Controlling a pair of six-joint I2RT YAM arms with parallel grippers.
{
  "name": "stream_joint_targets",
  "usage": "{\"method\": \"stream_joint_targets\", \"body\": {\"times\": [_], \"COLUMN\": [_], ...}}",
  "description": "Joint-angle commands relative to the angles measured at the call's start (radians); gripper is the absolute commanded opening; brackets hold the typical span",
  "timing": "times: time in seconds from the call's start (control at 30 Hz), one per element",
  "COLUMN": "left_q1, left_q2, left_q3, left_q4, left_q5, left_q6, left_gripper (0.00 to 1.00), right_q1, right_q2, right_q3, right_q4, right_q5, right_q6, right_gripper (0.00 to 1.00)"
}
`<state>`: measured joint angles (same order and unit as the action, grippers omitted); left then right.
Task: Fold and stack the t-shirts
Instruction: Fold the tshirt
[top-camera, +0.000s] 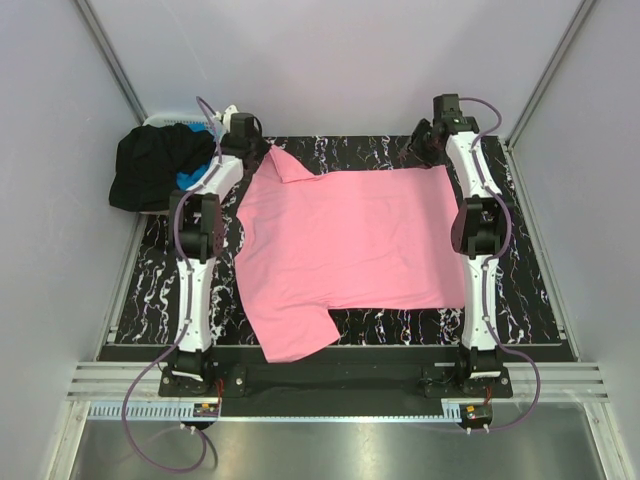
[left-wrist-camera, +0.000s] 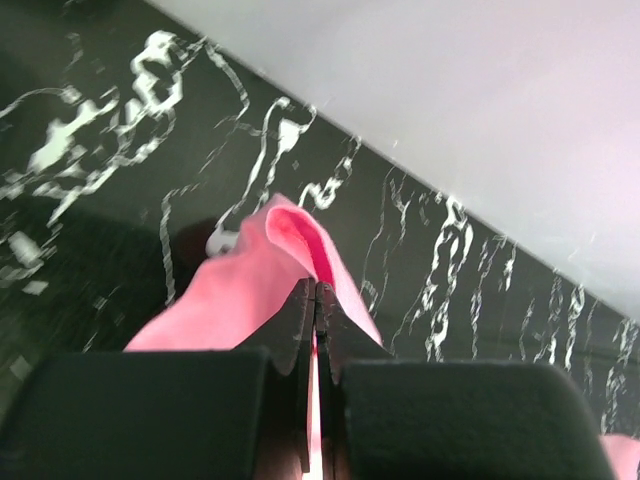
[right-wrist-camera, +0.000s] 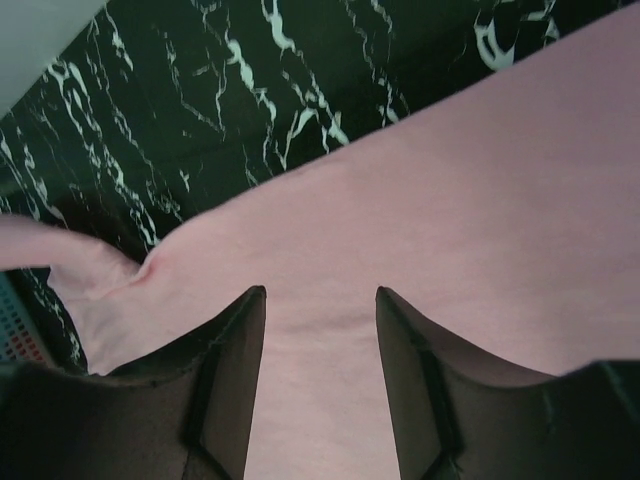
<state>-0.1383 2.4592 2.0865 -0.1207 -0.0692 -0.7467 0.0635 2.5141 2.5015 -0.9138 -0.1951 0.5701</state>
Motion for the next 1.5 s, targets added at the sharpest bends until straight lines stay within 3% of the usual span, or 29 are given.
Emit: {"method": "stream_joint_targets", "body": {"times": [0.0, 0.33, 0.8, 1.13, 1.47], "left_q1": [0.0, -0.023, -0.073, -0.084, -0.098], "left_q2": [-0.15, -0.305, -0.37, -0.393, -0.396], "left_q3": [-0.041, -0.178, -0.256, -0.249, -0.24], "left_q4": [-0.032, -0.141, -0.189, -0.208, -0.217], "left_q5": [-0.034, 0.026, 0.098, 0.101, 0.103], "left_q6": [0.043, 0.056, 0.072, 0.066, 0.056], "left_gripper": [0.0, 0.0, 0.0, 0.0, 0.0], "right_q1": [-0.031, -0.056, -0.096, -0.119, -0.151], "right_q2": [0.084, 0.129, 0.163, 0.201, 0.207], "right_q3": [0.097, 0.097, 0.186, 0.189, 0.181], "right_q4": [-0.048, -0.08, 0.082, 0.17, 0.176], "right_q5": [0.056, 0.183, 0.405, 0.382, 0.246], "right_q6": [0.042, 0.076, -0.131, -0.246, -0.204], "right_gripper": [0.55, 0.51, 0.53, 0.53, 0.53]}}
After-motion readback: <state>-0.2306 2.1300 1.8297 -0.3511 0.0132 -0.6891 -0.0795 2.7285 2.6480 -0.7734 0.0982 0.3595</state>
